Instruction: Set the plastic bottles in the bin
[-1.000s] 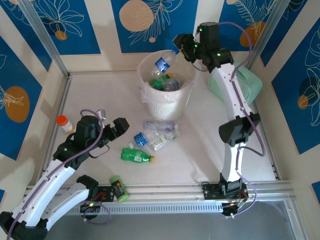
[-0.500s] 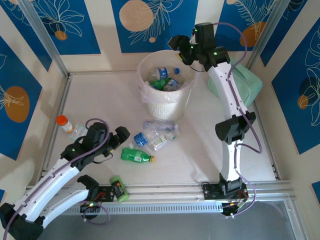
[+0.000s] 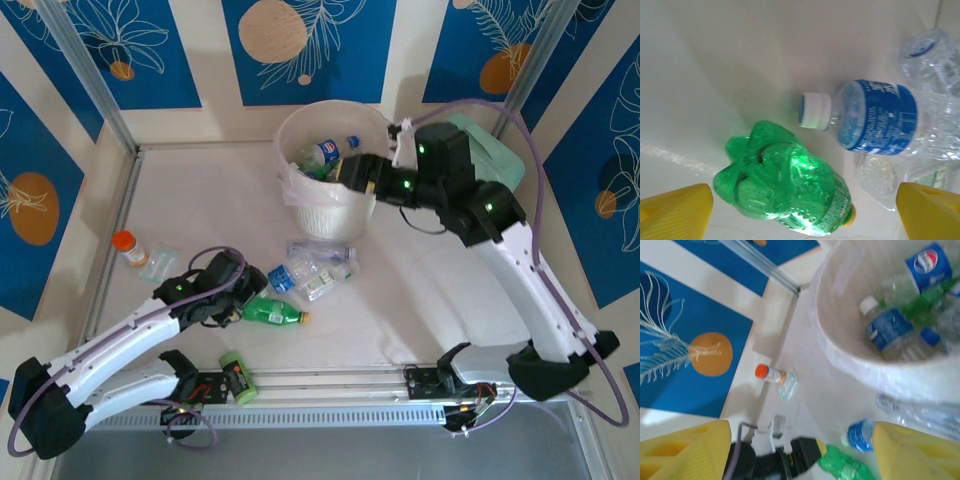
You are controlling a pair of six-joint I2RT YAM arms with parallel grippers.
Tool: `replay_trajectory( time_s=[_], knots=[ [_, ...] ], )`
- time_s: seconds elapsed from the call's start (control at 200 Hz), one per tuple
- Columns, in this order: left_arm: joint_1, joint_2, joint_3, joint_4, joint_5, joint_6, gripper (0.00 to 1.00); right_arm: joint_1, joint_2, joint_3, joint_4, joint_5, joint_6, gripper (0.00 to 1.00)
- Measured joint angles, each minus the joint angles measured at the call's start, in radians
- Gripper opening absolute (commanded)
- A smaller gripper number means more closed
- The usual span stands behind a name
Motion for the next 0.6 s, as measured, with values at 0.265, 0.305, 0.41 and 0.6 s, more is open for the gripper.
replay_trajectory(
  time_s=[0.265, 0.305, 0.41, 0.6],
  knots=[
    [-0.041, 0.092, 0.001, -0.010, -0.016, -0.103, 0.96, 0.098, -0.069, -0.200, -0.025, 0.046, -0.002, 0.78],
    [-0.042, 0.105, 0.001, -0.003, -0.016, -0.110, 0.96, 0.105, -0.077, -0.224, -0.026, 0.052, 0.002, 0.78],
    [-0.042, 0.134, 0.001, 0.015, -0.016, -0.127, 0.96, 0.117, -0.103, -0.271, -0.030, 0.063, 0.013, 0.78],
    [-0.044, 0.191, 0.001, 0.055, -0.014, -0.149, 0.96, 0.133, -0.156, -0.320, -0.030, 0.076, 0.032, 0.78]
  ],
)
